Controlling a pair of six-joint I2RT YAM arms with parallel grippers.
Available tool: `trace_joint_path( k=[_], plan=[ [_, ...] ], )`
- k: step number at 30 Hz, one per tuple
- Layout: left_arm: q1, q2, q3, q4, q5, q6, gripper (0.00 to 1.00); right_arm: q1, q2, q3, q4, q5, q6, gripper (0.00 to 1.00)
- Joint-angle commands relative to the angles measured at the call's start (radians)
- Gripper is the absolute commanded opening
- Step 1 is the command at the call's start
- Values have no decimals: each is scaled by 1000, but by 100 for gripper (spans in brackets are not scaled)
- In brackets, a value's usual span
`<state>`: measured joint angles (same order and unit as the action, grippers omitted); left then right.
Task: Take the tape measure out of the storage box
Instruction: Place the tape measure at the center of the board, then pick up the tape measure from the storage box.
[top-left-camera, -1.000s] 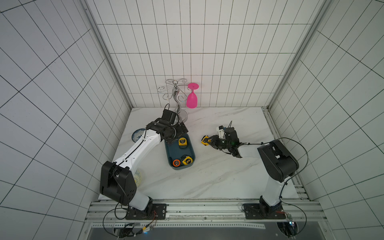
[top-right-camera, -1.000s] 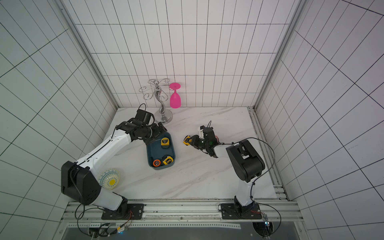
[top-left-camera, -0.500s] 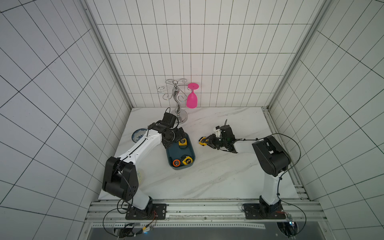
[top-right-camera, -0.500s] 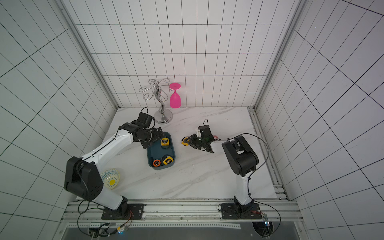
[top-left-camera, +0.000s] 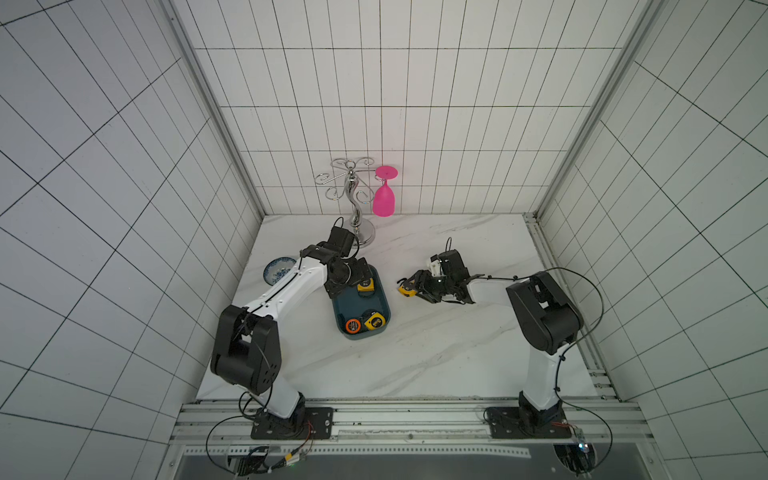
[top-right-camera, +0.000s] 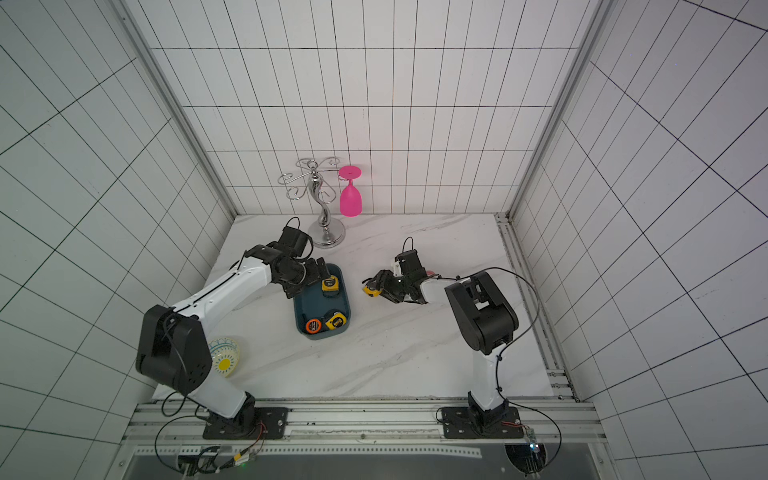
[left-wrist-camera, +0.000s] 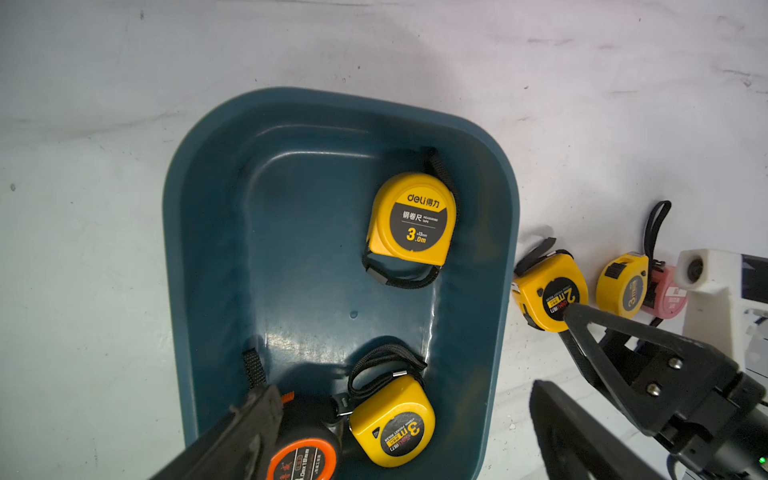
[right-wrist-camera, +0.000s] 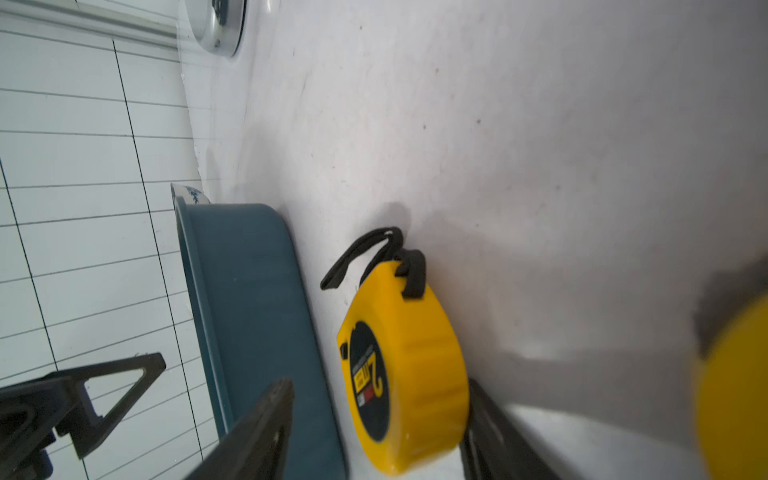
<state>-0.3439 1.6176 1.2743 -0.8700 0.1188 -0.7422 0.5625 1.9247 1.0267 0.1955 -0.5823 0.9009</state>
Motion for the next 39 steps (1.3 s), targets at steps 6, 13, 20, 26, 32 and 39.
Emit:
trace_joint_path(
  k=[6,13,20,26,32,39],
  plan=[
    [2,73,47,-19,-44,72,98,14,-119,-43,-151,63,-37,79],
    [-4,150,99,-45,-72,139,98,22,-231,-63,-258,123,-86,85],
    [-12,228,167,-72,-113,212,97,15,-337,-85,-335,159,-104,94],
    [-19,304,234,-90,-124,314,94,-2,-393,-82,-393,176,-126,99],
    [-18,338,240,-56,-102,348,90,-31,-421,-70,-435,185,-150,99],
    [-26,381,253,-20,-83,361,89,-44,-413,-65,-441,177,-163,99]
  ],
)
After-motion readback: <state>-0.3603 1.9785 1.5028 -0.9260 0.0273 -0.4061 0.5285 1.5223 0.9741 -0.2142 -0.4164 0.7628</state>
